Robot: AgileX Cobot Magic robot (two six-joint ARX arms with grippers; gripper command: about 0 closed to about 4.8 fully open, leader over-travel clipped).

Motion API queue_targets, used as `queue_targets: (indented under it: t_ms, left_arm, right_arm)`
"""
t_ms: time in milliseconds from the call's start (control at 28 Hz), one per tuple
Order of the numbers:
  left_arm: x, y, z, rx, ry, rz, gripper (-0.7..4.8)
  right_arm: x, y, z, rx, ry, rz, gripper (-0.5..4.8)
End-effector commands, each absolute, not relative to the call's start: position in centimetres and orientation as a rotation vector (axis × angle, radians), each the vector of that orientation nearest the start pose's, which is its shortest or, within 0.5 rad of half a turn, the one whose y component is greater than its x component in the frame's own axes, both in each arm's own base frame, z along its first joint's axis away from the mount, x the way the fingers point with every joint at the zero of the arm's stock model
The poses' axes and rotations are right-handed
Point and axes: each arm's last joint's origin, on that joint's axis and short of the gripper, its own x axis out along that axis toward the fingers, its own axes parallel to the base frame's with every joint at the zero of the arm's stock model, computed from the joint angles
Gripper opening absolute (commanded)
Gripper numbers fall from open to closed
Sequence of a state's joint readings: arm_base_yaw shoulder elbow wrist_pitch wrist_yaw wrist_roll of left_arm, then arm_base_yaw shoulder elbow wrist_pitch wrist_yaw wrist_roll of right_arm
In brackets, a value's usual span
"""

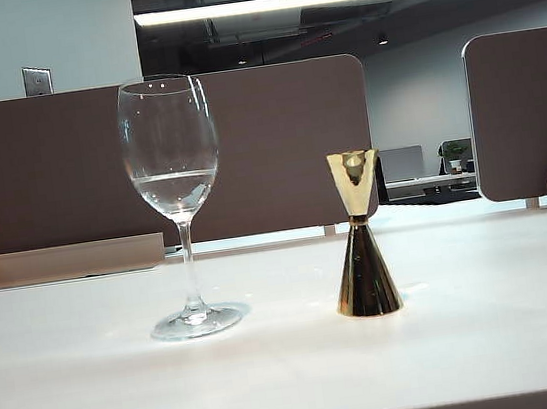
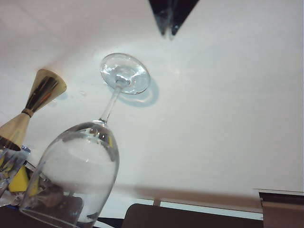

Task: Pick up the jigger and pour the water inside into the glass.

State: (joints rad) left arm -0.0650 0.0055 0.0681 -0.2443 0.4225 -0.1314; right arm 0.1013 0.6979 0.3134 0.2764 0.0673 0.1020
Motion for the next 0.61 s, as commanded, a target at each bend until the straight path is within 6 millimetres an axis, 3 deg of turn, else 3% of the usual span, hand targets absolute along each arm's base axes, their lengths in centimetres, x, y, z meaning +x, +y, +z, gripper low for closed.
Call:
queue_targets:
  t_ms: [36, 286, 608]
  left_arm:
    - [8.85, -1.76, 16.55, -0.158, 0.196, -0.475, -0.05]
    - [8.85, -1.76, 16.55, -0.158, 0.196, -0.475, -0.05]
    - [8.74, -1.71, 15.89, -0.169, 0.264, -0.458, -0.05]
  right_arm:
    - [16.28, 1.46, 23.1, 0.047, 0.068, 0.034, -0.05]
    - [16.3, 1.42, 23.47, -0.085, 0.029, 0.019, -0.04]
    - [16.3, 1.55, 23.72, -0.108, 0.001, 0.059, -0.05]
